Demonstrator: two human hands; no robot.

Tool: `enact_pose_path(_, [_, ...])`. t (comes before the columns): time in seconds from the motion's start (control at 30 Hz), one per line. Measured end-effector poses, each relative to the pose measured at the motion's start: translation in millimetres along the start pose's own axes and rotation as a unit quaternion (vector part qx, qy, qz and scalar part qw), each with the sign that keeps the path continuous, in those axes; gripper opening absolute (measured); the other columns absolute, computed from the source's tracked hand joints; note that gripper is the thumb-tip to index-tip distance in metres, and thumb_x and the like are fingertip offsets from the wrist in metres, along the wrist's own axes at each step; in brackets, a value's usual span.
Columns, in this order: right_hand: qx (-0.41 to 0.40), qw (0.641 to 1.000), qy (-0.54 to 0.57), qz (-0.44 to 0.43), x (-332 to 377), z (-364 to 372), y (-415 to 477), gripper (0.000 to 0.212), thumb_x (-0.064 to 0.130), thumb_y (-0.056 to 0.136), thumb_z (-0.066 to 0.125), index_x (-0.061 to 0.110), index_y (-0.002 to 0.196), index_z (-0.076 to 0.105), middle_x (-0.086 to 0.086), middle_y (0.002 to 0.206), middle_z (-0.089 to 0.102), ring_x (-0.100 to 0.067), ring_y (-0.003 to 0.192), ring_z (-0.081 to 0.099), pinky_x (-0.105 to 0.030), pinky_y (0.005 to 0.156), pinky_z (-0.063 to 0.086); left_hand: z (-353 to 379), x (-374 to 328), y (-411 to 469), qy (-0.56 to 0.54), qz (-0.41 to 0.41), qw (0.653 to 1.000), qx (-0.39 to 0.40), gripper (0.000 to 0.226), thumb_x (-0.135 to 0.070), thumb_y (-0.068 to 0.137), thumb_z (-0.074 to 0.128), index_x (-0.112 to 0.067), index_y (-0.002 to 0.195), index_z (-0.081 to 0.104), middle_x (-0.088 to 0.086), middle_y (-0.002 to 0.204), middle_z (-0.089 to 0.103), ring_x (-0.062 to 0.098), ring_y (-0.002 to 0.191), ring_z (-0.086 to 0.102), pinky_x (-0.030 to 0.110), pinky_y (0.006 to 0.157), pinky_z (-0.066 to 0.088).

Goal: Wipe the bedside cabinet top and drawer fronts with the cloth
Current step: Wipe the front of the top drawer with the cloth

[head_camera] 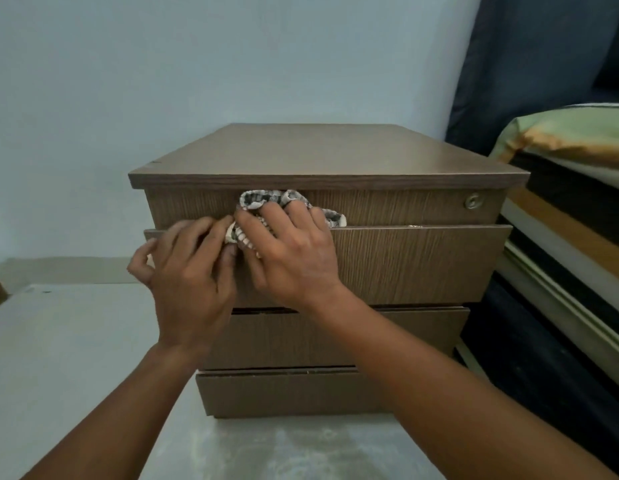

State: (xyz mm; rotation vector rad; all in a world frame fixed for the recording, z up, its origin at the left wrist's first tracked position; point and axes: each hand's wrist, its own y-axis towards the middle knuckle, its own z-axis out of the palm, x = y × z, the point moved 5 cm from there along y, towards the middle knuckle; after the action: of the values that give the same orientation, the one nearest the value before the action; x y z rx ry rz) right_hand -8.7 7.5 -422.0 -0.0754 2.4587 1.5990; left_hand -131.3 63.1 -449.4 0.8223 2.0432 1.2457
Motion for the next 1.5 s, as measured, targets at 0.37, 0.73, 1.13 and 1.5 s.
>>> enact_pose_path(0.37, [0.089, 0.980, -0.108, 0.144, -145.2, -92.6, -69.0, 0.028, 0.035, 0.091, 0.052, 0.016, 0.104, 0.069, -0.005, 0.102, 0.063, -0.027, 0.094, 0.054, -0.041, 0.079, 0.040, 7.6, -82.8, 8.1, -0.083, -0.003, 0.993, 0.083, 0.024, -0.035, 0.096, 0.060, -0.026, 0.114, 0.072, -0.009, 0.111, 0.068, 0.017, 0.110, 0.054, 0.049, 0.094, 0.029])
enact_pose_path(0.73, [-0.289, 0.762, 0.089, 0.573, -176.0, -138.4, -112.3, 0.024, 0.021, 0.102, 0.047, 0.017, 0.122, 0.059, -0.003, 0.121, 0.054, -0.012, 0.106, 0.054, -0.014, 0.083, 0.044, 5.1, -107.3, 12.5, -0.133, -0.056, 0.985, 0.093, 0.021, -0.033, 0.095, 0.060, -0.026, 0.110, 0.074, -0.013, 0.107, 0.072, 0.014, 0.103, 0.051, 0.047, 0.091, 0.029])
enact_pose_path(1.13, [0.071, 0.975, -0.046, 0.207, -112.1, -89.8, -56.4, 0.033, 0.049, 0.101, 0.039, 0.027, 0.099, 0.064, 0.006, 0.094, 0.061, -0.015, 0.087, 0.053, -0.039, 0.084, 0.040, 9.8, -98.6, 16.7, -0.146, -0.061, 0.982, 0.105, 0.028, -0.041, 0.095, 0.055, -0.027, 0.109, 0.074, -0.007, 0.102, 0.075, 0.020, 0.102, 0.059, 0.059, 0.092, 0.043])
enact_pose_path(1.5, [-0.250, 0.520, 0.349, 0.739, -217.1, -115.9, -130.1, 0.032, 0.035, 0.104, 0.040, 0.022, 0.107, 0.069, -0.003, 0.101, 0.071, -0.021, 0.087, 0.067, -0.034, 0.074, 0.053, 5.6, -108.2, 7.5, -0.153, -0.096, 0.980, 0.087, 0.027, -0.031, 0.096, 0.058, -0.018, 0.115, 0.074, 0.003, 0.102, 0.073, 0.023, 0.107, 0.051, 0.030, 0.083, 0.032])
